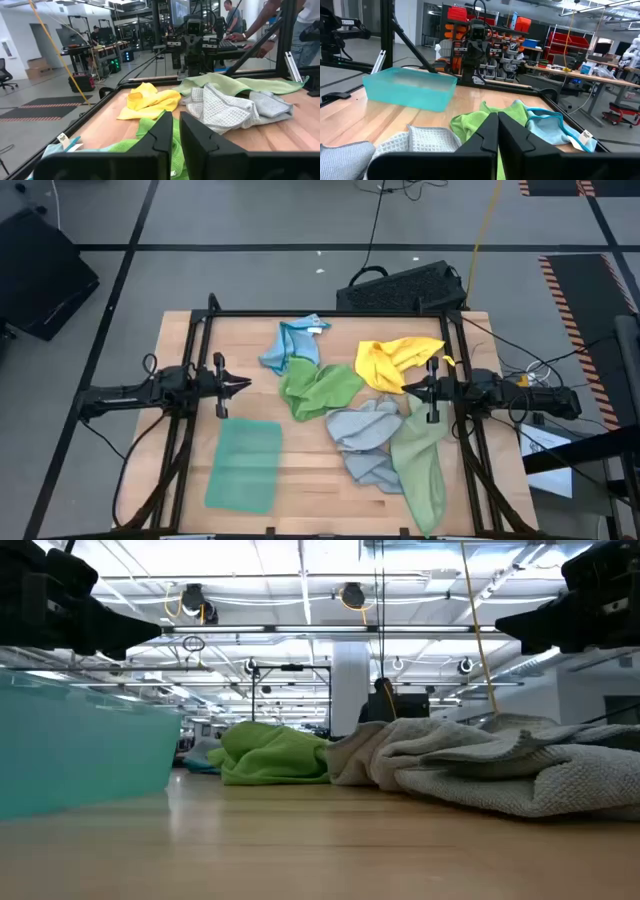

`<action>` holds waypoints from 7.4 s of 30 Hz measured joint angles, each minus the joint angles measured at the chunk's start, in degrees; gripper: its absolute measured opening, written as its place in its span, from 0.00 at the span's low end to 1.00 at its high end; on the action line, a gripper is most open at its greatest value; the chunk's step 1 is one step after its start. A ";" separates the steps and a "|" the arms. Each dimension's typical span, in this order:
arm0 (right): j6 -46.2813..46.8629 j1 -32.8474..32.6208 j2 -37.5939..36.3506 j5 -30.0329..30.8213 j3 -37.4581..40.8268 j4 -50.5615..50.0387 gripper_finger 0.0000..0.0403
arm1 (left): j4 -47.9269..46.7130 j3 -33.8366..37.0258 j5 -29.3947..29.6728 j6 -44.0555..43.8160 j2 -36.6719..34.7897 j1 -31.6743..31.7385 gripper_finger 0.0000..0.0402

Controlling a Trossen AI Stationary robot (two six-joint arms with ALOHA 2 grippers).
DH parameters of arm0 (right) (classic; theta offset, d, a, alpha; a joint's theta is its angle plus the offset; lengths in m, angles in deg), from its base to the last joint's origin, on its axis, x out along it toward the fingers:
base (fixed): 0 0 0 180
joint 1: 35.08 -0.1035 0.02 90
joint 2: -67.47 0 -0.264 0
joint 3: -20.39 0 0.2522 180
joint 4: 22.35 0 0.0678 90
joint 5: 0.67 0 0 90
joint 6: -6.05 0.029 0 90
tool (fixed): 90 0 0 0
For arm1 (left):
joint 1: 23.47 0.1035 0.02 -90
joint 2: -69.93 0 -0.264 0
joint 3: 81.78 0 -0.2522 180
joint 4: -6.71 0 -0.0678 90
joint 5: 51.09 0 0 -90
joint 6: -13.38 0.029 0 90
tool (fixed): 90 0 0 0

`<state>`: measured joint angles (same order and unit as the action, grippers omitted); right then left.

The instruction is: Fold microfiber towels

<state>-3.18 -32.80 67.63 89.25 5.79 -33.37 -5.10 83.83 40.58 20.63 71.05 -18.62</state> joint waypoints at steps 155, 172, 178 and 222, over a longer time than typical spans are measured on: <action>-0.39 -0.01 0.02 0.00 0.00 0.00 0.00 | 0.00 -0.02 -0.01 0.00 -0.01 0.01 0.09; -0.44 0.00 0.01 0.25 0.02 8.48 0.00 | 0.38 0.00 0.01 0.00 0.01 0.01 0.09; 5.92 -0.02 0.24 2.95 0.02 17.03 0.00 | 1.21 -0.01 -0.01 0.00 0.00 0.00 0.09; 22.88 -26.29 53.22 24.39 -27.67 23.69 0.00 | -39.58 -82.28 3.07 -15.91 43.39 -5.00 0.00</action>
<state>19.69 -59.10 120.85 113.65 -21.88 -9.68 -44.67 1.55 43.65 4.72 114.44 -23.61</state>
